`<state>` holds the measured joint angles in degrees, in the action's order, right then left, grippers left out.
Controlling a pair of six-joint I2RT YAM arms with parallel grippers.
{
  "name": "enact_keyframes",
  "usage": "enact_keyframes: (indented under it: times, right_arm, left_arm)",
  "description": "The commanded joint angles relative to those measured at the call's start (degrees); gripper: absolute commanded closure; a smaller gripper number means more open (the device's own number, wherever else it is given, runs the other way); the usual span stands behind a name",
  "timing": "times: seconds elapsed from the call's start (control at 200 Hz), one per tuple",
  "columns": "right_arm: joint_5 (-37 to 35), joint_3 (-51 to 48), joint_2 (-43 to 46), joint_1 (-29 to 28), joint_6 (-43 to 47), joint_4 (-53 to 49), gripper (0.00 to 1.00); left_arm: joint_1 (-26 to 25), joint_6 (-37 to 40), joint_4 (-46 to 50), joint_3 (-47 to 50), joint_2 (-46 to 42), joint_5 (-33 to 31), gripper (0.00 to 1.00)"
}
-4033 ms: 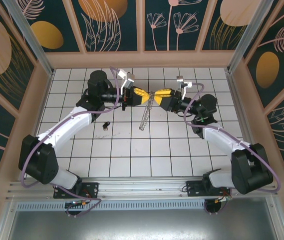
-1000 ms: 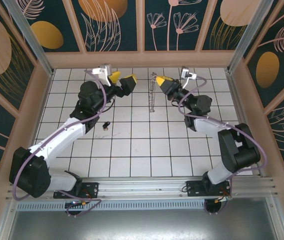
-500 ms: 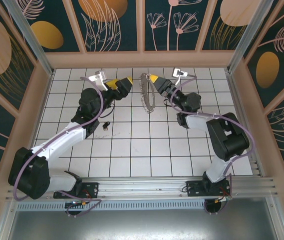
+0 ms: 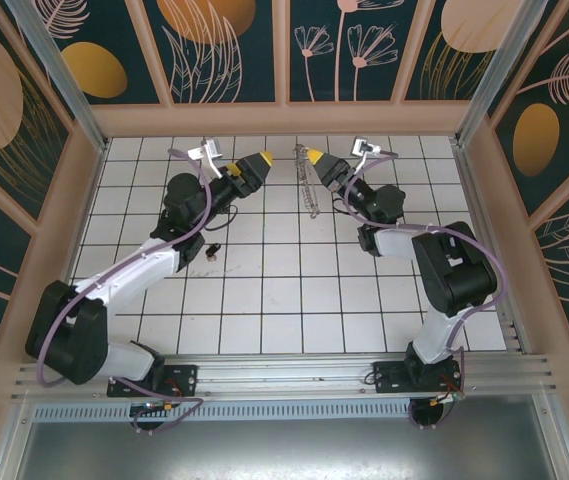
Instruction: Put the keys on the keyring
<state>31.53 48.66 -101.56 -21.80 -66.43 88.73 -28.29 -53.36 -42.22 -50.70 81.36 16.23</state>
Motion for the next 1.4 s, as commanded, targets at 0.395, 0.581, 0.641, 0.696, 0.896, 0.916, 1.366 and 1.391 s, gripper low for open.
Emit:
enact_keyframes:
  times: [0.395,0.581,0.641,0.696,0.896,0.916,1.366,1.391]
  right_arm:
    - [-1.7,-2.8,-0.2,1.0,-4.1,10.8,1.0]
    - [-1.4,-2.6,-0.9,0.3,-5.1,10.8,1.0]
    - [-1.2,-2.4,-1.2,-0.2,-5.2,10.8,1.0]
    - [-1.1,-2.1,-1.5,-0.6,-5.3,10.8,1.0]
    - [-0.8,-0.6,-2.5,-1.8,-5.5,10.8,1.0]
    - [-0.8,-0.5,-2.5,-1.9,-5.5,10.8,1.0]
    - [0.2,1.8,-4.1,-3.2,-6.6,10.8,1.0]
    - [0.3,1.8,-4.1,-3.2,-6.6,10.8,1.0]
  left_arm:
    - [0.5,-13.5,-19.9,-3.5,11.4,13.7,0.51]
    - [0.4,-12.7,-19.3,-2.5,11.7,13.7,0.52]
    - [0.3,-12.7,-19.5,-2.3,11.8,13.9,0.54]
    - [0.1,-12.6,-19.7,-2.2,12.0,14.4,0.56]
    - [-0.4,-12.6,-19.6,-3.4,12.9,16.5,0.63]
    - [-0.5,-12.6,-19.6,-3.4,13.0,16.5,0.63]
    - [-1.0,-13.1,-21.1,-3.7,15.4,17.2,0.64]
    - [-1.0,-13.2,-21.3,-3.7,15.6,17.3,0.64]
